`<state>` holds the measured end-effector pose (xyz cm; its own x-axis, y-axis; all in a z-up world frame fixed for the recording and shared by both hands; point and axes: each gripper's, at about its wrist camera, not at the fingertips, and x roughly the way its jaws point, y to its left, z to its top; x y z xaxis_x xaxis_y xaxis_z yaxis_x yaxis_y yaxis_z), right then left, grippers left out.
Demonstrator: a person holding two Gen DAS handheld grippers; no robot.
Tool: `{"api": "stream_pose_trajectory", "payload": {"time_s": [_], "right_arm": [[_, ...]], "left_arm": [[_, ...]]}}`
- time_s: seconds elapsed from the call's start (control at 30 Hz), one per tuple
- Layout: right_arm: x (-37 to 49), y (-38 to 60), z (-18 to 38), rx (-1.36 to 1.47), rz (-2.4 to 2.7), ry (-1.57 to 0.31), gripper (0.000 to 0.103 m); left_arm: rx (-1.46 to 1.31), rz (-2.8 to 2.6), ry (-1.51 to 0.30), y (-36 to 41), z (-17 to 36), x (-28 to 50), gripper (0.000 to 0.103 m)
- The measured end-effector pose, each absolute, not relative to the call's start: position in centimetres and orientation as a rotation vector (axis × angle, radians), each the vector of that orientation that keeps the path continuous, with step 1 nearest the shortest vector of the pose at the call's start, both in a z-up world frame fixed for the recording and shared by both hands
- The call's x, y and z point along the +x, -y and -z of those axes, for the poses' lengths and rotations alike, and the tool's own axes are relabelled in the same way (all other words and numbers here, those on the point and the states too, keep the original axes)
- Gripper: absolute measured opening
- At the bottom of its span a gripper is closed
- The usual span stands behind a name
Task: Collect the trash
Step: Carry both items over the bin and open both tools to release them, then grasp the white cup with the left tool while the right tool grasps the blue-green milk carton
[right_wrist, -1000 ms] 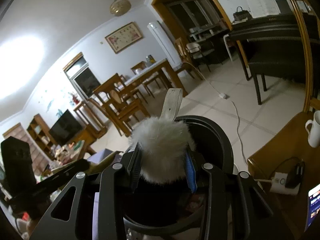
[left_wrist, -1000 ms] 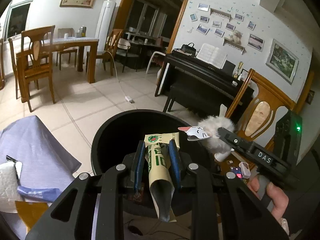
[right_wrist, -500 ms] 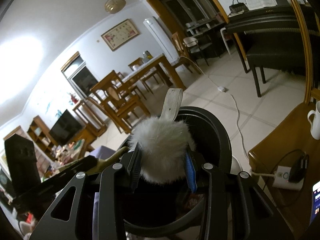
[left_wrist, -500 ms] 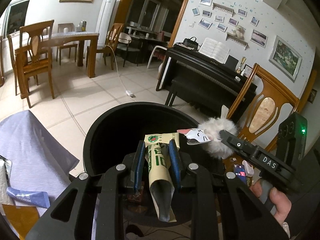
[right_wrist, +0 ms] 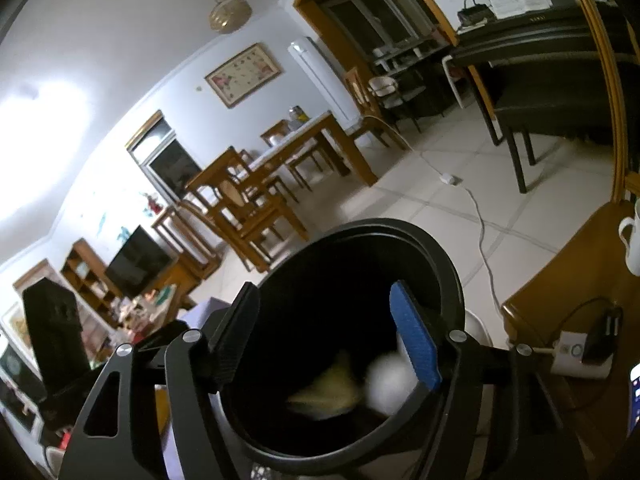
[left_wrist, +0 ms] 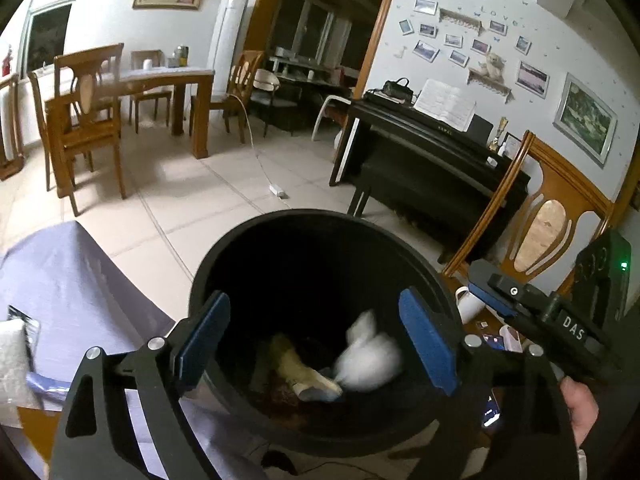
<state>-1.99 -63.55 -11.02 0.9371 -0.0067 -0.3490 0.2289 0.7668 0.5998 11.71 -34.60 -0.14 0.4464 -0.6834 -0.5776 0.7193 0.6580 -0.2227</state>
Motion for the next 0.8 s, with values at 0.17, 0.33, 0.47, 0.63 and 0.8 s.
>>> {"api": "stream_pose_trajectory", "payload": {"time_s": [0.17,0.33,0.47,0.63,0.8], "right_arm": [[-1.9,60.7,10.3,0.664,0.088,-0.351,0.071],[-0.8,55.7,8.5,0.596,0.021,-0.387,0.075],[1.0,49.7,7.2,0.526,-0.063,-0.439,0.078],[3.6,41.5,5.9,0.432,-0.176,-0.512,0.078],[6.1,32.3,5.3,0.356,-0.306,-0.575,0.080]], "left_arm": [[0.062,0.847,-0.665,32.0,-0.8,11.2,0.089],[0.036,0.785,-0.651,26.8,-1.5,11.2,0.090],[-0.019,0.694,-0.646,20.1,-1.9,12.1,0.090],[-0.105,0.547,-0.630,10.7,-2.1,13.1,0.090],[-0.168,0.358,-0.638,0.5,-1.3,14.5,0.090]]}}
